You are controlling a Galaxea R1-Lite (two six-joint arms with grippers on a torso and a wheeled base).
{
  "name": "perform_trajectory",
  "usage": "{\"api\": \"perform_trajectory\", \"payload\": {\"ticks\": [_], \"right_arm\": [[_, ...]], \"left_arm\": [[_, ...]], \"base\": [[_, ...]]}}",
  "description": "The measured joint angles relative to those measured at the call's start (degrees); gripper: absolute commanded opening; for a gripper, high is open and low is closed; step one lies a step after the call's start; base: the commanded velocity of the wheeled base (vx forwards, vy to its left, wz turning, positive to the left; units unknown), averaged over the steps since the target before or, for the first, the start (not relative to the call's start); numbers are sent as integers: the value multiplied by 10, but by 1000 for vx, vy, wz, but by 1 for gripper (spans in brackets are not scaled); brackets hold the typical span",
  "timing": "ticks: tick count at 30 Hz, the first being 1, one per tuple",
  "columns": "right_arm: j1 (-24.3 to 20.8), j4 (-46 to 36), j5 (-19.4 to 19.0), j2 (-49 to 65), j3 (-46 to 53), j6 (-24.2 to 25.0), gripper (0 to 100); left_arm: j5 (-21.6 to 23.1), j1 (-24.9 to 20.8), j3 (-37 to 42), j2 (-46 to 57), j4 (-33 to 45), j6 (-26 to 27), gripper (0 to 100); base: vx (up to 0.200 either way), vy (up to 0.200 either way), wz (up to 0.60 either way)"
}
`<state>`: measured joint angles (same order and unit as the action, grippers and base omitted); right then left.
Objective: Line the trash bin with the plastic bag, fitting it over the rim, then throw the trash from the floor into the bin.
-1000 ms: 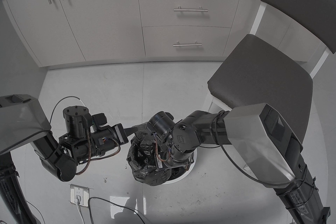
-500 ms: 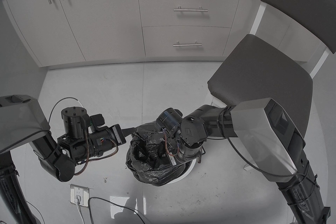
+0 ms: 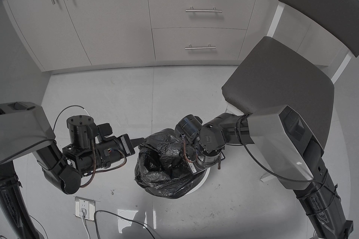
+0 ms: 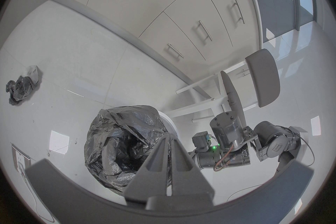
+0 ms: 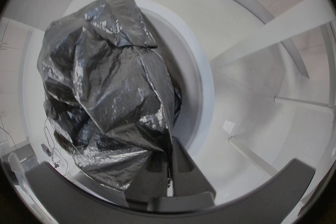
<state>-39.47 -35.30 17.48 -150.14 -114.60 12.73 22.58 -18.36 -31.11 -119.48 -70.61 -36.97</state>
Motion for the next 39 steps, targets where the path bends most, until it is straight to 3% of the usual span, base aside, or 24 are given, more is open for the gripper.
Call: {"api": "perform_trajectory", "payload": {"ticks": [10,22,34,39], "right_arm": [[2,46,8,-7,0,-19,0],[2,49,13,17,0,-22,0],[3,49,17,44,0,-39,0],[5,49,49,45,0,-66,0]], "left_arm": [[0,0,6,-20,-45,40,0],[-4,-2,5,-92,-93,240,0],[-4,0,-30,-143,-96,298,0],[-5,2,-58,-166,-95,316,0]], "base": [[0,0,0],[0,0,0],[0,0,0],[0,0,0]]}}
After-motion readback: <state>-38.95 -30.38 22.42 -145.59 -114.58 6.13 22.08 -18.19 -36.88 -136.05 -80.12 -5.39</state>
